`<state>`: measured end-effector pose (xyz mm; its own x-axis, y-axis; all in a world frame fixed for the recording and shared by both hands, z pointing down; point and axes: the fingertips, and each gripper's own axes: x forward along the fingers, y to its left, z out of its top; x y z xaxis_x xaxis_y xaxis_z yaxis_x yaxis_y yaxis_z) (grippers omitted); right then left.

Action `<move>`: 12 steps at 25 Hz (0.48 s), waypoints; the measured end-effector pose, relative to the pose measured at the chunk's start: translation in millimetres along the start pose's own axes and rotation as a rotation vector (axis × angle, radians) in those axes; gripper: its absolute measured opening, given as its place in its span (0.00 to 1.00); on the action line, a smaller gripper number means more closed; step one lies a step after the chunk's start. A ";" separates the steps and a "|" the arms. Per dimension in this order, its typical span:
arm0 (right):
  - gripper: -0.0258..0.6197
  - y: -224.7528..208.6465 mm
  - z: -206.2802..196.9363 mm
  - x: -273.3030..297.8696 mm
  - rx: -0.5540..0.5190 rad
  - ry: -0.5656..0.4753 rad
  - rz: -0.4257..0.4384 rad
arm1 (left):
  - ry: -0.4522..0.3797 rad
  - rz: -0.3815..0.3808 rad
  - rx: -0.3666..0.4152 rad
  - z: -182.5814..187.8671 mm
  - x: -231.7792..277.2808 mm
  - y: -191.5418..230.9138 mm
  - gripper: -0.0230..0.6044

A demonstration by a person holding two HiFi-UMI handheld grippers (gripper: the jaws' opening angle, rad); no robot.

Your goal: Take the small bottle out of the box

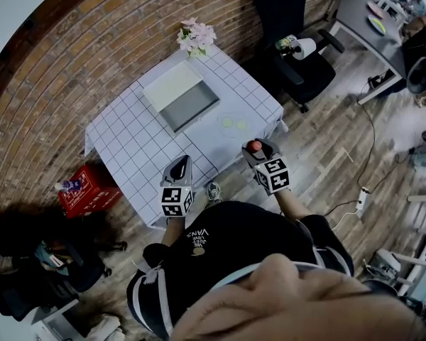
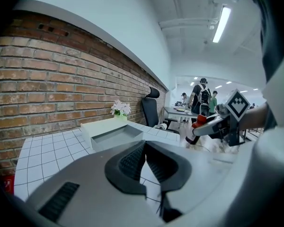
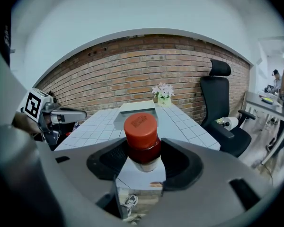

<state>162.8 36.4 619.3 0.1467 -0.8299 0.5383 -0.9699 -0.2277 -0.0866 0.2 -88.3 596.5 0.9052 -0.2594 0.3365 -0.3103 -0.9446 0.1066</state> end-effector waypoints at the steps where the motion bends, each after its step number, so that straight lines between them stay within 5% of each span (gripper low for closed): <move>1: 0.37 0.3 -3.3 -3.7 0.002 0.005 0.001 | 0.001 0.004 -0.002 -1.9 -2.5 -2.8 0.05; 12: 0.37 3.5 -32.6 -34.6 0.010 0.017 0.006 | 0.010 0.026 -0.013 -17.9 -22.0 -30.5 0.05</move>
<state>148.0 80.9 627.7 0.1371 -0.8228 0.5516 -0.9688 -0.2276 -0.0986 -15.4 -50.2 602.6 0.8940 -0.2820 0.3482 -0.3375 -0.9349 0.1095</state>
